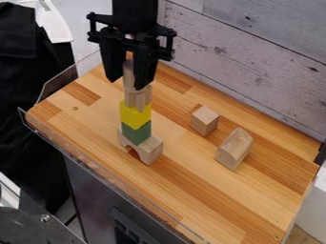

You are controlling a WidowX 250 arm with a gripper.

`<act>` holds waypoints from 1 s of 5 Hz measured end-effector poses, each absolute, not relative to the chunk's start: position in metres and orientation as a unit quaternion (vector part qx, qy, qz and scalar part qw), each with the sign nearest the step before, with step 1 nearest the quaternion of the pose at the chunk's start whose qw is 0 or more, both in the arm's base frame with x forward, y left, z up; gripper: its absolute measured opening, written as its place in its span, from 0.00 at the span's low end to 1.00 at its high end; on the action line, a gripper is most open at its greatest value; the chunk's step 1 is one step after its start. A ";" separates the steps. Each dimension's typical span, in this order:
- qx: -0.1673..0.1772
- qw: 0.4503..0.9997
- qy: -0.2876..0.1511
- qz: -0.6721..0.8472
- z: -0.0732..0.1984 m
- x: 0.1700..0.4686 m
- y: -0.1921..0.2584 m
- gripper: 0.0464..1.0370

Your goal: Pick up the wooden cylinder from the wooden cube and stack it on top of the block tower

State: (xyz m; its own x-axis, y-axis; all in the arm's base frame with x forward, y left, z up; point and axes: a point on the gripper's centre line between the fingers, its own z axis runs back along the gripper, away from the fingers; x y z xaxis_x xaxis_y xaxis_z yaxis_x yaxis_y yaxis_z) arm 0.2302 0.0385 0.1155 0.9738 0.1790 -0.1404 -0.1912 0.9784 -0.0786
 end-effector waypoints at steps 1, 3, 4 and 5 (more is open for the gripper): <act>-0.051 0.992 0.065 0.094 0.116 0.231 0.036 0.53; -0.078 0.989 0.045 0.119 0.131 0.234 0.041 0.97; -0.069 0.990 0.012 0.120 0.156 0.242 0.044 0.96; -0.042 0.995 0.007 0.095 0.164 0.255 0.034 0.96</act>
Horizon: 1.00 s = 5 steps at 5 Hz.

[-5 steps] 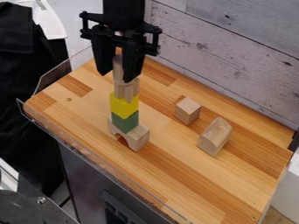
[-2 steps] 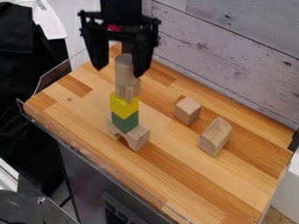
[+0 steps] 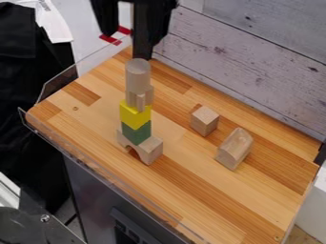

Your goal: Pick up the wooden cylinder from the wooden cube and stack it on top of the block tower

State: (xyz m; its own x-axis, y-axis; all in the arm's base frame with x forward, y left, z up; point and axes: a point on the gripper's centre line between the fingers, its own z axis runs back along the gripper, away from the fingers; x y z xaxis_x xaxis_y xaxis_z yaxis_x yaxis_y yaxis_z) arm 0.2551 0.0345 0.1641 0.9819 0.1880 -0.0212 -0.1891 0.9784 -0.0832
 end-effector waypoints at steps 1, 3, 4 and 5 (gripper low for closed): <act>-0.031 0.998 0.023 0.050 0.155 0.273 0.013 0.96; -0.063 0.997 0.024 0.045 0.128 0.285 -0.005 0.96; -0.062 0.996 0.007 0.059 0.117 0.289 -0.004 0.96; -0.054 0.996 -0.009 0.077 0.103 0.295 -0.002 0.96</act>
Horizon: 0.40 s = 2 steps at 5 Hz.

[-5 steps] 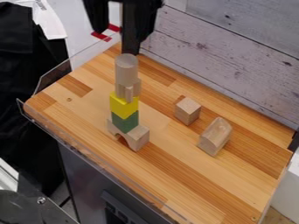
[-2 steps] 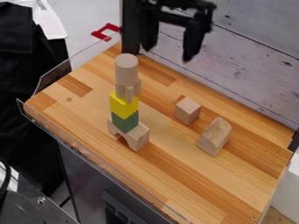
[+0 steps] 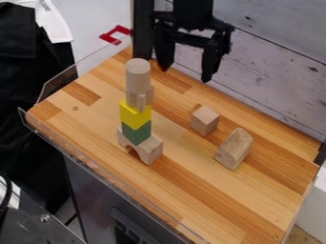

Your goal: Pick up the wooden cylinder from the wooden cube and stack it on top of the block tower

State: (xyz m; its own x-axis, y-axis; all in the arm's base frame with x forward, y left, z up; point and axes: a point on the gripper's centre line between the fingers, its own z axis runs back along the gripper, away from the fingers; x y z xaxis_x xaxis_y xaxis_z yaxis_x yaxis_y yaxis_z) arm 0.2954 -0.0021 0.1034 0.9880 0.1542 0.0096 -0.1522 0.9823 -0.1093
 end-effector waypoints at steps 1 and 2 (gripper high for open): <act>-0.047 0.996 -0.002 0.071 0.083 0.302 -0.009 0.96; -0.037 0.996 -0.020 0.075 0.080 0.308 -0.015 0.96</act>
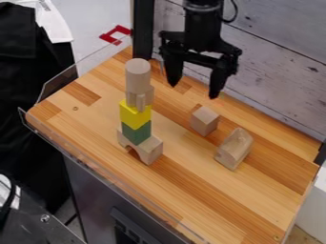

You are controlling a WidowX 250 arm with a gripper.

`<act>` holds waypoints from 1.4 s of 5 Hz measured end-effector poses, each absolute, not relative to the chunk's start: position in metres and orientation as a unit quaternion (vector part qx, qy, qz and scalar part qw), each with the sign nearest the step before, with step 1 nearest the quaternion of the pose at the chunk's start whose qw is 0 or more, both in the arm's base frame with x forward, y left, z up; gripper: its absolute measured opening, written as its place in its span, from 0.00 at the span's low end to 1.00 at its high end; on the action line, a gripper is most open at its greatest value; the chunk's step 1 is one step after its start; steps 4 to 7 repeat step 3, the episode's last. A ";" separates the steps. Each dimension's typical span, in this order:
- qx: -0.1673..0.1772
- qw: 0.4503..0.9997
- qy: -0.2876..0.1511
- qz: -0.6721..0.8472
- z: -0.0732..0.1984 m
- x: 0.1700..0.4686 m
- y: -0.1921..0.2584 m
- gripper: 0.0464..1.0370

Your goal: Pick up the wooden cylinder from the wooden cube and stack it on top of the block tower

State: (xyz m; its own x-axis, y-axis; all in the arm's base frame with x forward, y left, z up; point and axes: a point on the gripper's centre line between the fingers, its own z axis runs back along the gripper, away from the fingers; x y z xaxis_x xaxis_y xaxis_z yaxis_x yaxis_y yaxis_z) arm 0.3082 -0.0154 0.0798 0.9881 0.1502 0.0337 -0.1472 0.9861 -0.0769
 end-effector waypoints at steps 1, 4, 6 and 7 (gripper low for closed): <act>-0.032 0.997 -0.011 0.070 0.069 0.308 -0.026 0.96; -0.025 0.997 -0.002 0.079 0.059 0.308 -0.026 0.96; -0.025 0.997 -0.002 0.079 0.059 0.308 -0.026 0.96; -0.025 0.997 -0.002 0.079 0.059 0.308 -0.026 0.96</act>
